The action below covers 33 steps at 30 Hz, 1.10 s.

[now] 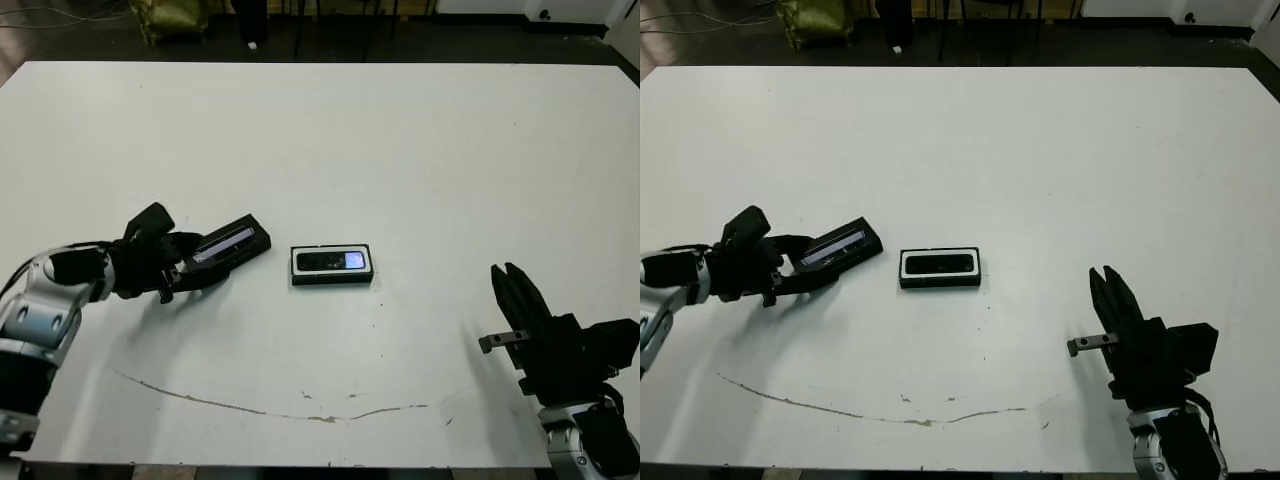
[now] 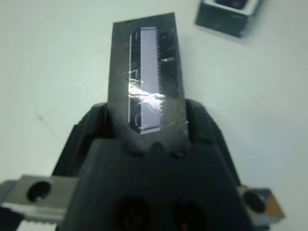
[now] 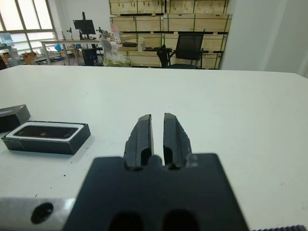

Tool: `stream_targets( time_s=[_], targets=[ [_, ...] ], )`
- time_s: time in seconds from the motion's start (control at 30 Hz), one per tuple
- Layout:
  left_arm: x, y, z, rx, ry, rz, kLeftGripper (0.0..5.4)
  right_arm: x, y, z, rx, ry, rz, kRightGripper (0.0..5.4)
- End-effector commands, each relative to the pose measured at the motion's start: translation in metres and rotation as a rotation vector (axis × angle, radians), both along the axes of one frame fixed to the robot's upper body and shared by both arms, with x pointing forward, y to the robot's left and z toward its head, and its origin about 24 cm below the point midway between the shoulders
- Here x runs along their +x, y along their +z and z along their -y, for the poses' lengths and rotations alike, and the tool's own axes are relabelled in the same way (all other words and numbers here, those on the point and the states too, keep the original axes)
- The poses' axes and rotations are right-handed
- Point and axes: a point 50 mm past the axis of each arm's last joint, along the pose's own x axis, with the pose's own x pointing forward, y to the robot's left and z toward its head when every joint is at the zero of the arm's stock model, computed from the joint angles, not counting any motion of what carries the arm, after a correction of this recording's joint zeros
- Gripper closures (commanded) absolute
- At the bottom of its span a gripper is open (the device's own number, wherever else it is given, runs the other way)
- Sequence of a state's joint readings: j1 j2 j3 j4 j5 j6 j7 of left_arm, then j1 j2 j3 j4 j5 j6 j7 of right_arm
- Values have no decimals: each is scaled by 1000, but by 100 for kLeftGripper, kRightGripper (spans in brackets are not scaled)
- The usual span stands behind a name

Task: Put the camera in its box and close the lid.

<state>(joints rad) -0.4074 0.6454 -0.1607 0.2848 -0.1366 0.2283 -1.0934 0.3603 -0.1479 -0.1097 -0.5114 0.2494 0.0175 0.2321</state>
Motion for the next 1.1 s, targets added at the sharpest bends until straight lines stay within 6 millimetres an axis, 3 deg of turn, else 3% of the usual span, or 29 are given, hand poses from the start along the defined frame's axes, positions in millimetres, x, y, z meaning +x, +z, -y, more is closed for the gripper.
stream_targets(
  time_s=[0.03, 0.2, 0.33, 0.47, 0.63, 0.9, 1.1],
  targets=[
    [-7, -14, -6, 29, -3, -105, 297, -2, -4, 1, -2, -12, -31, 540],
    [-3, -4, -11, -18, 40, -91, 297, -1, -6, 2, 3, -5, -34, 540],
    [5, 21, -13, -121, 54, -2, 297, -1, -7, 2, 10, -4, -52, 540],
    [7, 57, 3, -205, -12, 62, 297, -2, -7, 1, 8, 3, -56, 540],
    [4, 80, 32, -205, -125, 22, 298, -2, -8, 0, 14, 10, -66, 540],
    [-3, 85, 84, -169, -348, 45, 302, -4, -7, -2, -5, 12, -78, 540],
    [1, 63, 102, -51, -401, -23, 302, -2, -10, -2, 7, 27, -59, 540]
  ],
)
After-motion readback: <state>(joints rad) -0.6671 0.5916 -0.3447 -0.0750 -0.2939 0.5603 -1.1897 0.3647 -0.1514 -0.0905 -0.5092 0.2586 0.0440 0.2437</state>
